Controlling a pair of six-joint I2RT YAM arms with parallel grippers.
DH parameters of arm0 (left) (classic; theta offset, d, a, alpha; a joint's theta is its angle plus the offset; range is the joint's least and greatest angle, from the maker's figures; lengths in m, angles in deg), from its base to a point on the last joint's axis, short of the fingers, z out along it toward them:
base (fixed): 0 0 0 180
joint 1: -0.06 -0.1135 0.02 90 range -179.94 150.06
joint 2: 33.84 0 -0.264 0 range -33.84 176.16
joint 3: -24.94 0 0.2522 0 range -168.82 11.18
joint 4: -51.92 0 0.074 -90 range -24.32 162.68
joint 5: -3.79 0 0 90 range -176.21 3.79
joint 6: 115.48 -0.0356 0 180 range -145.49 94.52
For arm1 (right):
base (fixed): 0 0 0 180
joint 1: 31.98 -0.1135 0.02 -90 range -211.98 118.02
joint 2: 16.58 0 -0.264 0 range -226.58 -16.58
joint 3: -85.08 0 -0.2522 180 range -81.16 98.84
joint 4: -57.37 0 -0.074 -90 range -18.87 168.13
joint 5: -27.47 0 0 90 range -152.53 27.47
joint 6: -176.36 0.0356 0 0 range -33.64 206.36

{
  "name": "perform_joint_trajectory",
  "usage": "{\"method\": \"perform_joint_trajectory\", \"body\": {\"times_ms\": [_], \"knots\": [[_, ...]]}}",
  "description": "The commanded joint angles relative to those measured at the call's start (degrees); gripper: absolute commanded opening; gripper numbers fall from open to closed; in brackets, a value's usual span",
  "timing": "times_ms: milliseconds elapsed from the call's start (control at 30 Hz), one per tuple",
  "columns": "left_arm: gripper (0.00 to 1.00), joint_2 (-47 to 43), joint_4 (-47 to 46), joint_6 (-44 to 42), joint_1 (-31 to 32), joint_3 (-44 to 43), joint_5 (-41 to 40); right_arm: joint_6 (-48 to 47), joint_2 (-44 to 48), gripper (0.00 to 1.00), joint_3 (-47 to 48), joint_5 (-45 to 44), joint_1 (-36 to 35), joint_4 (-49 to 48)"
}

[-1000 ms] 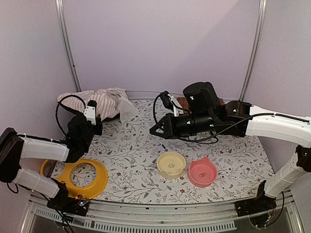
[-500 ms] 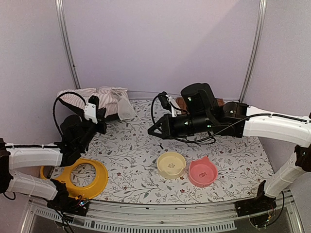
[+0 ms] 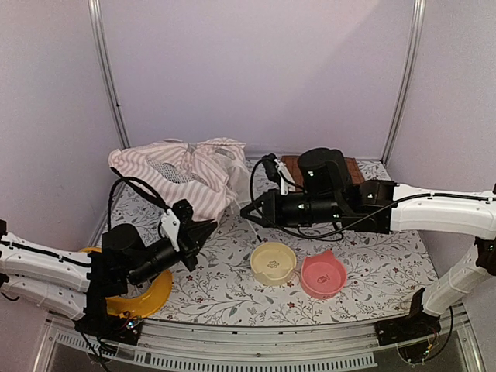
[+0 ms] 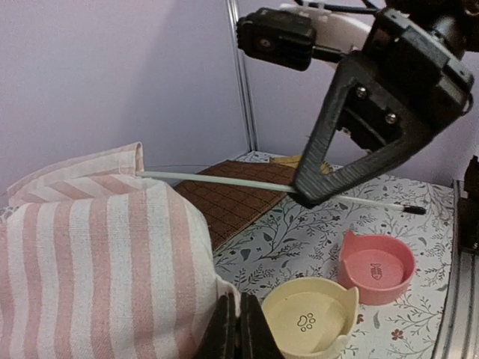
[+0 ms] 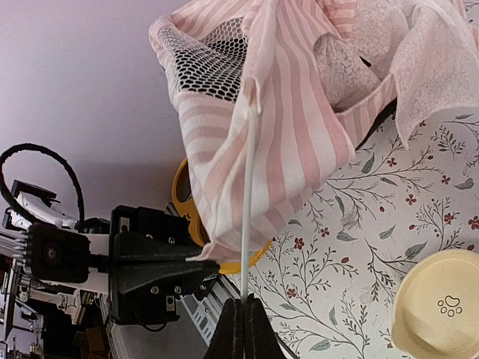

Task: Set up the pet tent
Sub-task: Insert the tent pole into the pole socket of the pet tent.

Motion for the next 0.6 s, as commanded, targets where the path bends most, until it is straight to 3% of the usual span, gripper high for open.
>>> {"method": "perform_joint_trajectory", "body": {"times_ms": [0, 367, 567], "knots": [[0.0, 2.8, 0.2, 0.8, 6.2, -0.7, -4.8, 2.3, 2.6, 0.0, -3.4, -4.0, 0.6, -13.4], [0.0, 10.7, -0.5, 8.3, 10.6, -2.5, -1.3, 3.7, -1.9, 0.0, -6.5, -9.8, -0.1, -21.1], [0.0, 10.7, -1.2, 17.0, 9.8, 1.3, -0.9, 4.0, -11.7, 0.0, -5.1, -5.7, -0.1, -21.5]]}}
